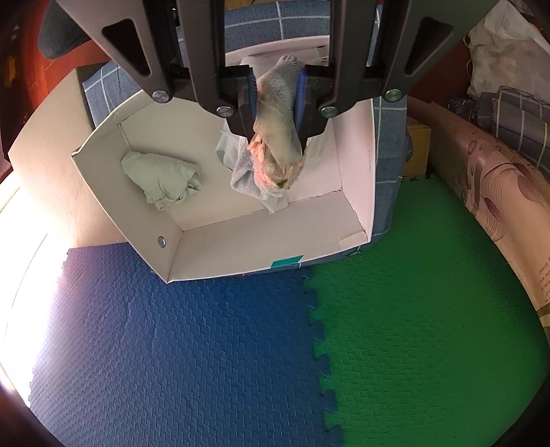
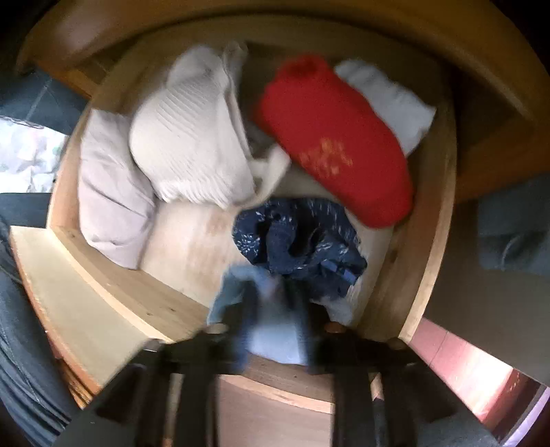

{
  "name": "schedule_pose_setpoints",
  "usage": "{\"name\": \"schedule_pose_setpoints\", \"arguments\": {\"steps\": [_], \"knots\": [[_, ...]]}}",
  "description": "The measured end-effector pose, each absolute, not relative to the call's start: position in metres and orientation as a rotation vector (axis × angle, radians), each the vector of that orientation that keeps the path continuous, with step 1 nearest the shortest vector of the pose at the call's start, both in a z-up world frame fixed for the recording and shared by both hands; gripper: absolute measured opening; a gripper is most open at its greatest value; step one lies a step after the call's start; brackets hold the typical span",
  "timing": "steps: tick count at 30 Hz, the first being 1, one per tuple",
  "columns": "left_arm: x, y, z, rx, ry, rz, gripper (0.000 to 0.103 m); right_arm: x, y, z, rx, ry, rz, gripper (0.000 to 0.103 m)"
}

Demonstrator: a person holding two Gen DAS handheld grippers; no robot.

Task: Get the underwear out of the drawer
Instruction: 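Lift the pale blue underwear out of the drawer with the right gripper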

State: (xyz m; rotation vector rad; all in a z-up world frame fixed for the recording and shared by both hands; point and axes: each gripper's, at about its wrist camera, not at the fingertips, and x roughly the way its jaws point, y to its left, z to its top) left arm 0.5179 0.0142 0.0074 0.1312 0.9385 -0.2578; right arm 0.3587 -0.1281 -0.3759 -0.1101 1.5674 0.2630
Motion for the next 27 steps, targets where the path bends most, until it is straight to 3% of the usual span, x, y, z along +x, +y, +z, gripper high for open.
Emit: {"name": "schedule_pose_setpoints", "arguments": {"steps": [1, 3, 7, 8, 9, 12, 18, 27], "knots": [[0.517, 0.014, 0.007, 0.133, 0.940, -0.258, 0.017, 0.357, -0.128, -0.379, -0.124, 1.584, 0.261, 0.085], [0.515, 0.012, 0.007, 0.136, 0.937, -0.264, 0.017, 0.362, -0.130, -0.380, -0.117, 1.582, 0.247, 0.092], [0.515, 0.008, 0.006, 0.136, 0.936, -0.272, 0.017, 0.369, -0.126, -0.385, -0.196, 1.611, 0.244, 0.091], [0.515, 0.007, 0.005, 0.137, 0.939, -0.274, 0.017, 0.372, -0.125, -0.389, -0.209, 1.628, 0.254, 0.077], [0.515, 0.007, 0.004, 0.139, 0.939, -0.277, 0.017, 0.372, -0.125, -0.395, -0.205, 1.658, 0.267, 0.053], [0.515, 0.005, 0.002, 0.146, 0.937, -0.276, 0.017, 0.374, -0.117, -0.397, -0.219, 1.668, 0.280, 0.050], [0.513, 0.007, 0.003, 0.139, 0.936, -0.276, 0.017, 0.363, -0.127, -0.357, -0.076, 1.548, 0.383, 0.031], [0.515, 0.011, -0.001, 0.159, 0.945, -0.251, 0.017, 0.359, -0.175, -0.272, 0.305, 1.304, 0.543, 0.028]]}}
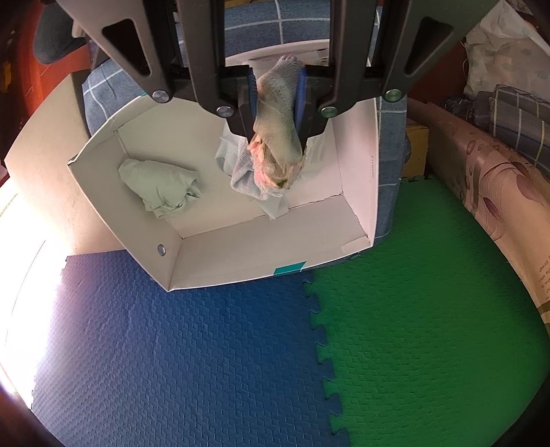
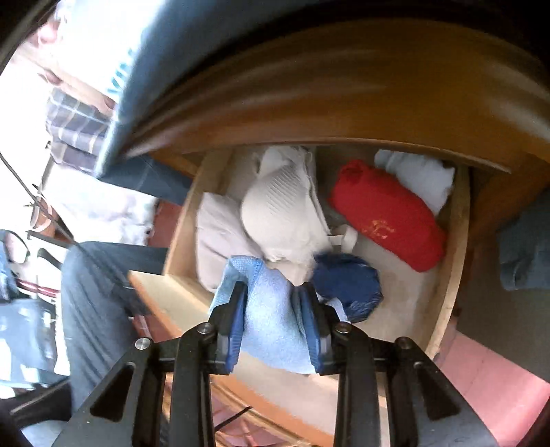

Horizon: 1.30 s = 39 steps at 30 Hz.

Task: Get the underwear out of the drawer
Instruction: 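Lift the pale blue underwear out of the drawer with the right gripper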

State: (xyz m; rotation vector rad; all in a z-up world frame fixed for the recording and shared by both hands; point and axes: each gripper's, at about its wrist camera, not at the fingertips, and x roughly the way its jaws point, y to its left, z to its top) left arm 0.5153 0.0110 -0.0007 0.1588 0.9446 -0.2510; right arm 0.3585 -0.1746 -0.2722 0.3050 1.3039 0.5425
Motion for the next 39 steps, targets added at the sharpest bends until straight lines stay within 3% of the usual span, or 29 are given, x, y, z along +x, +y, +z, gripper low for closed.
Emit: {"name": "schedule_pose_setpoints", "arguments": {"steps": [9, 13, 39], "knots": [[0.518, 0.012, -0.008, 0.152, 0.965, -0.240, 0.017, 0.353, -0.175, -0.285, 0.356, 1.298, 0.563, 0.028], [0.521, 0.014, -0.006, 0.140, 0.971, -0.232, 0.017, 0.357, -0.187, -0.295, 0.555, 1.306, 0.637, 0.029], [0.541, 0.007, -0.041, 0.148, 1.033, -0.150, 0.018, 0.352, -0.183, -0.277, 0.493, 1.247, 0.627, 0.029]]}}
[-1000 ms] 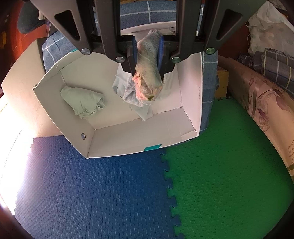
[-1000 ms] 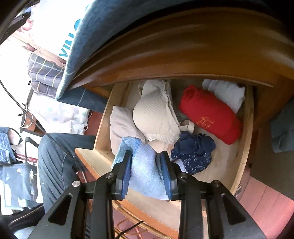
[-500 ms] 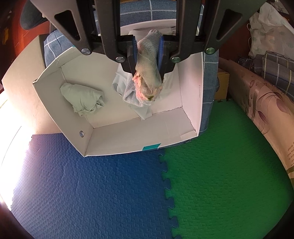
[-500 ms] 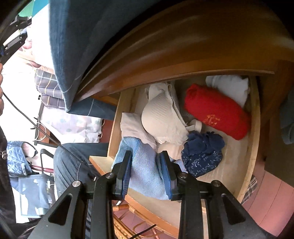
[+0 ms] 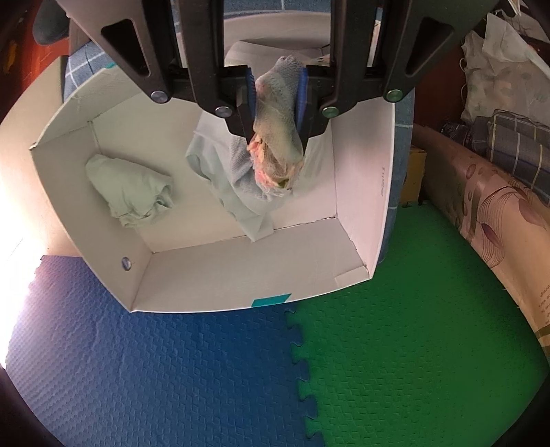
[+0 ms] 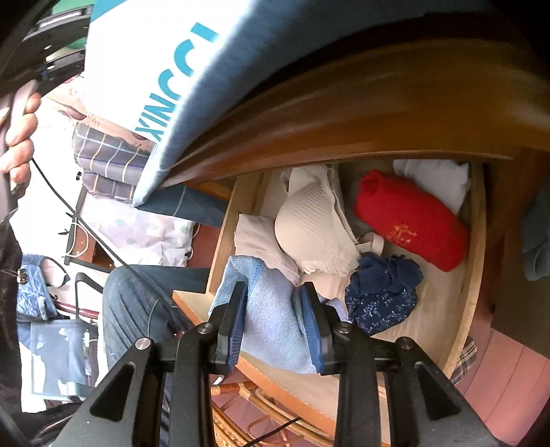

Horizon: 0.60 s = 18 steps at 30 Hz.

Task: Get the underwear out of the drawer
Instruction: 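Lift the pale blue underwear out of the drawer with the right gripper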

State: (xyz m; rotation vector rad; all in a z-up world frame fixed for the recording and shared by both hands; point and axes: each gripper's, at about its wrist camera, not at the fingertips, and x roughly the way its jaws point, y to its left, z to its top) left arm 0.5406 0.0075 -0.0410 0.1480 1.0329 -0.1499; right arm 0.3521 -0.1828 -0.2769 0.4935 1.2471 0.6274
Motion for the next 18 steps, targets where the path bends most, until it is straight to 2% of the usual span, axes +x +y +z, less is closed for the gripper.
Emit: {"name": "schedule_pose_setpoints", "arguments": {"steps": [18], "knots": [[0.566, -0.030, -0.025, 0.227, 0.959, -0.145, 0.018, 0.349, -0.175, -0.280, 0.479, 1.247, 0.626, 0.031]]}}
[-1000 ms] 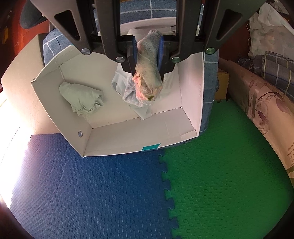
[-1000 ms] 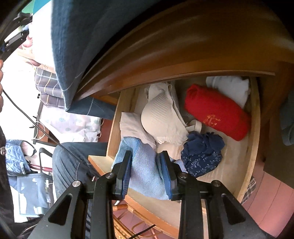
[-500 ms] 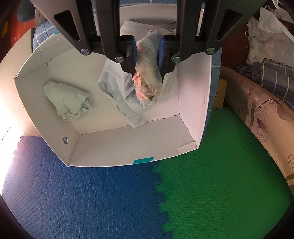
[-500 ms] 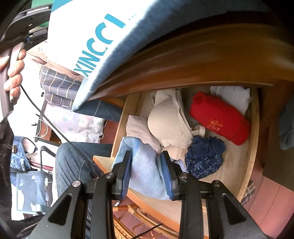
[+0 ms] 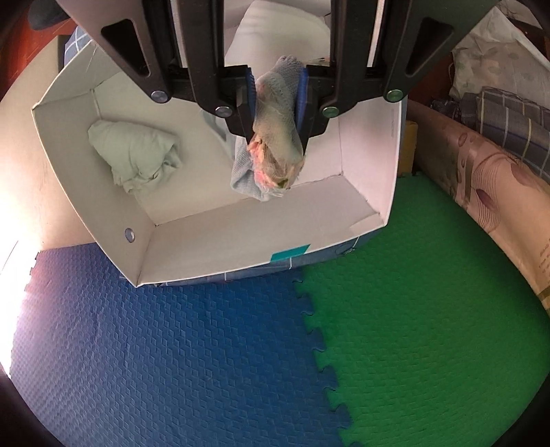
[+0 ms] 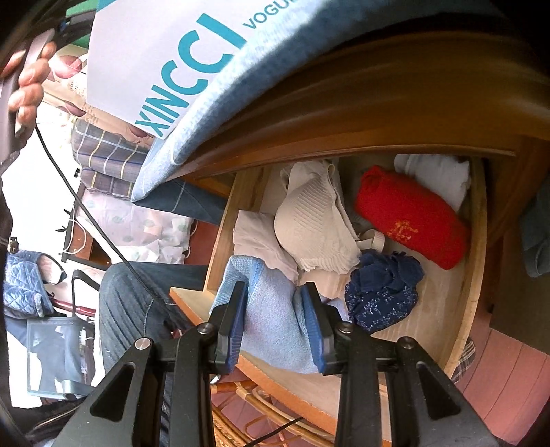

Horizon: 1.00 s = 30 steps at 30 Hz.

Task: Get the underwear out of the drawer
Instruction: 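Lift the pale blue underwear out of the drawer with the right gripper, then open left gripper over the box while right gripper holds pale blue underwear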

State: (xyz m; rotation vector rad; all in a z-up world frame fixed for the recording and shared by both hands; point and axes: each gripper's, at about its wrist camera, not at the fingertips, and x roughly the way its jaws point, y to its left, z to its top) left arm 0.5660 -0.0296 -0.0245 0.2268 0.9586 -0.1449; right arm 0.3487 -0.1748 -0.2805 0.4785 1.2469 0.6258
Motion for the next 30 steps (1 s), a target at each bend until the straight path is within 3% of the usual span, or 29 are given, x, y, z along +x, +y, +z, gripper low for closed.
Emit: {"name": "schedule_pose_setpoints", "arguments": {"steps": [7, 10, 12, 14, 16, 23, 30], "knots": [[0.577, -0.043, -0.026, 0.236, 0.940, -0.121, 0.023, 0.346, -0.176, -0.278, 0.482, 1.237, 0.640, 0.031], [0.578, -0.044, -0.027, 0.227, 0.938, -0.112, 0.035, 0.346, -0.176, -0.279, 0.482, 1.236, 0.641, 0.031], [0.576, -0.042, -0.024, 0.216, 0.911, -0.110, 0.037, 0.346, -0.176, -0.279, 0.483, 1.237, 0.644, 0.031], [0.574, -0.037, -0.019, 0.194, 0.884, -0.099, 0.054, 0.345, -0.176, -0.279, 0.481, 1.238, 0.644, 0.031], [0.573, -0.029, -0.012, 0.160, 0.856, -0.094, 0.059, 0.345, -0.176, -0.279, 0.479, 1.239, 0.647, 0.031], [0.544, 0.007, 0.022, 0.081, 0.744, -0.158, 0.059, 0.345, -0.177, -0.274, 0.473, 1.230, 0.644, 0.031], [0.446, 0.077, 0.021, 0.042, 0.648, -0.197, 0.063, 0.340, -0.174, -0.273, 0.452, 1.234, 0.627, 0.032]]}}
